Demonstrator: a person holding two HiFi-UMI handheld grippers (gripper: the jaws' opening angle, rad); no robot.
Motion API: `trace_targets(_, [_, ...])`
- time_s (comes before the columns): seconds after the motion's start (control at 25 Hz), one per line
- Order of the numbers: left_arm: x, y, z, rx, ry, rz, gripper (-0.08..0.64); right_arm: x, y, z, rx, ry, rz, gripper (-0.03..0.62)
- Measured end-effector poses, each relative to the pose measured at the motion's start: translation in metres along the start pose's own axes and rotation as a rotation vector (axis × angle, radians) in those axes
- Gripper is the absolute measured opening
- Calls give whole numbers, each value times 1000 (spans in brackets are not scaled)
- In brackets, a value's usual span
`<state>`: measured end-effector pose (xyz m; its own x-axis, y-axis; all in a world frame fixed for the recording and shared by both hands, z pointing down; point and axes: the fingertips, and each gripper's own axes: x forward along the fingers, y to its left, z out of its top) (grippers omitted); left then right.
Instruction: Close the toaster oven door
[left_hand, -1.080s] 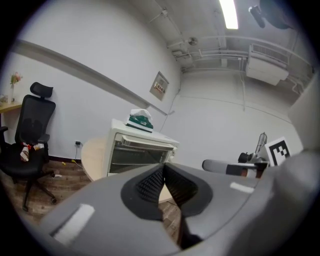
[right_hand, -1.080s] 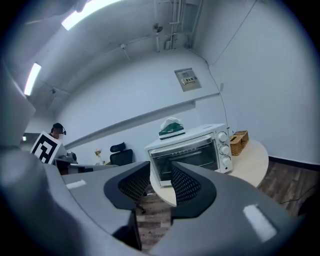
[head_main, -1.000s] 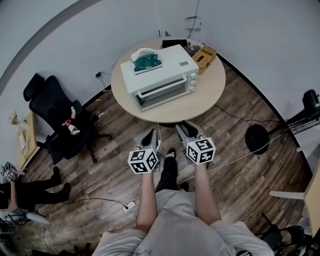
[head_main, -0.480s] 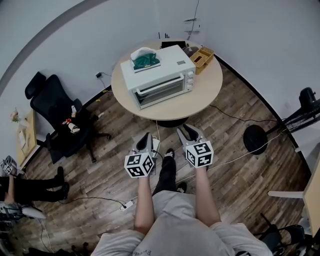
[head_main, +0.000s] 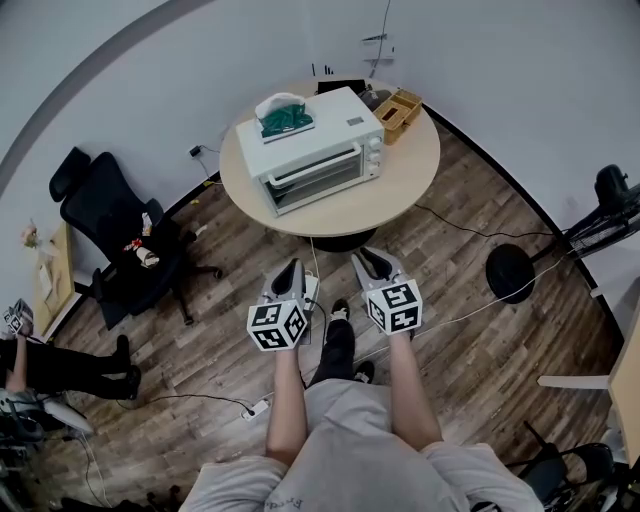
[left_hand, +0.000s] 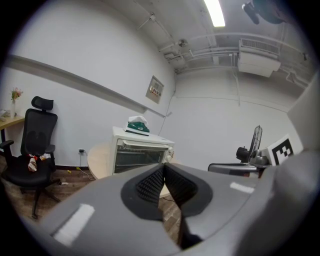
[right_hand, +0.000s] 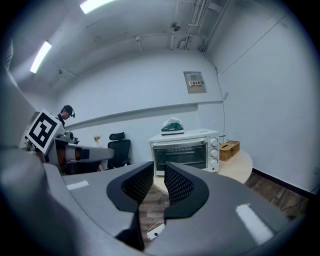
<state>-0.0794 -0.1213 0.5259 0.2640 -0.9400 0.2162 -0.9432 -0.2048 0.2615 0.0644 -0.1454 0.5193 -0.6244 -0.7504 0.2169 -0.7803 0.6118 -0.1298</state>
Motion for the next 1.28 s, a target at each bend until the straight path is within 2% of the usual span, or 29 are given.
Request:
trace_targets(0.28, [-1, -3, 5, 13, -8, -11, 58, -4, -3, 2, 6, -10, -23, 2])
trace_targets(1.28, [-5, -7, 7, 17, -8, -27, 58, -4, 7, -3, -6, 16, -3, 0])
